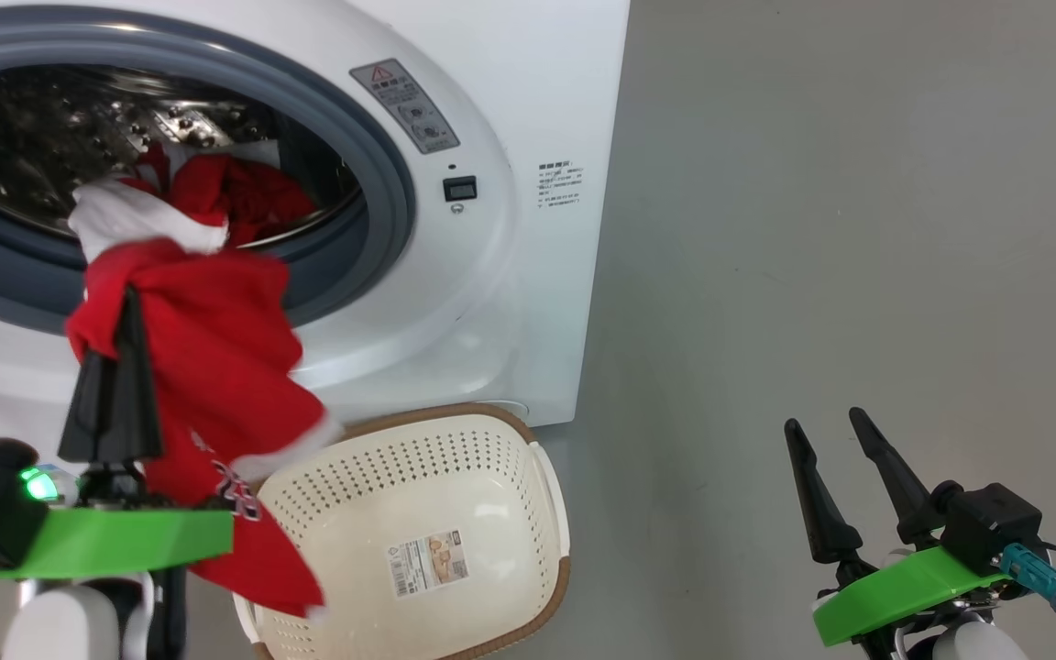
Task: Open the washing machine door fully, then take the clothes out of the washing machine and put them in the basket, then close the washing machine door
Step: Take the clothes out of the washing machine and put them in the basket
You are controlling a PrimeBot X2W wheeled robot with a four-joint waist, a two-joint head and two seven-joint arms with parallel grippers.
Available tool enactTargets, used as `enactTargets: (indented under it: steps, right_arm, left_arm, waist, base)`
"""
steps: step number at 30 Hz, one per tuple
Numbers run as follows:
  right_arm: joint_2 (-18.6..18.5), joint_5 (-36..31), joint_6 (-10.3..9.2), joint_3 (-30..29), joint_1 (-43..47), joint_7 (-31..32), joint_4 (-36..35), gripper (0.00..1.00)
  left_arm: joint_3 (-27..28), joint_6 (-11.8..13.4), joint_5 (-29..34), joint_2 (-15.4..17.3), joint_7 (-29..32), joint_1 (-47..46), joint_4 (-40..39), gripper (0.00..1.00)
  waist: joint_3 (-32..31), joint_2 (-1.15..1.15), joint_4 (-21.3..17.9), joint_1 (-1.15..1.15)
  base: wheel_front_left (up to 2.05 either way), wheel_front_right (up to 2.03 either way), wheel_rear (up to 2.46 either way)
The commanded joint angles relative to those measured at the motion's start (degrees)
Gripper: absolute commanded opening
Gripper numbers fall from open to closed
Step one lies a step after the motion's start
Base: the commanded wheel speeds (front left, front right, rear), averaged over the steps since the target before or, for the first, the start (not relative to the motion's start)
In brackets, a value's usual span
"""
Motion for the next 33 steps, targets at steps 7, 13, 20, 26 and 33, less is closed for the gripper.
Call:
enactTargets:
  steps: [7, 13, 20, 26, 33]
  right_arm:
    - [-0.6, -0.5, 0.36, 1.3, -0.2, -0.4, -1.3, 1.00]
    - [-0.6, -0.5, 0.36, 1.8, -0.8, -0.4, -1.5, 1.00]
    - [-0.3, -0.5, 0.36, 2.1, -1.7, -0.4, -2.1, 1.00]
    - [0.0, -0.6, 0.36, 1.8, -3.4, -0.4, -2.8, 1.00]
    - [0.4, -0.9, 0.36, 1.6, -5.8, -0.4, -3.9, 1.00]
  left_arm:
    - [-0.4, -0.3, 1.4, 0.6, -0.3, 2.3, -2.8, 0.02]
    - [-0.2, -0.3, 1.3, 0.4, -0.3, 3.3, 1.7, 0.06]
    - [-1.3, -0.3, 1.1, 0.2, -0.3, 2.9, 9.0, 0.11]
    - [-2.3, -0.3, 1.6, 0.2, -0.3, 0.2, 16.1, 0.00]
    - [-3.2, -0.3, 1.8, 0.8, -0.3, -4.8, 25.3, 0.00]
  waist:
    - [0.2, 0.00, 0.0, 0.00]
    - [1.4, 0.00, -1.0, 0.00]
    - [5.0, 0.00, -2.0, 0.00]
    - [9.7, 0.00, -3.0, 0.00]
    - [16.5, 0.00, -4.0, 0.00]
  base:
    - [0.00, 0.00, 0.00]
    - [0.00, 0.00, 0.00]
    - [0.00, 0.00, 0.00]
    - [0.00, 0.00, 0.00]
    - [0.00, 0.00, 0.00]
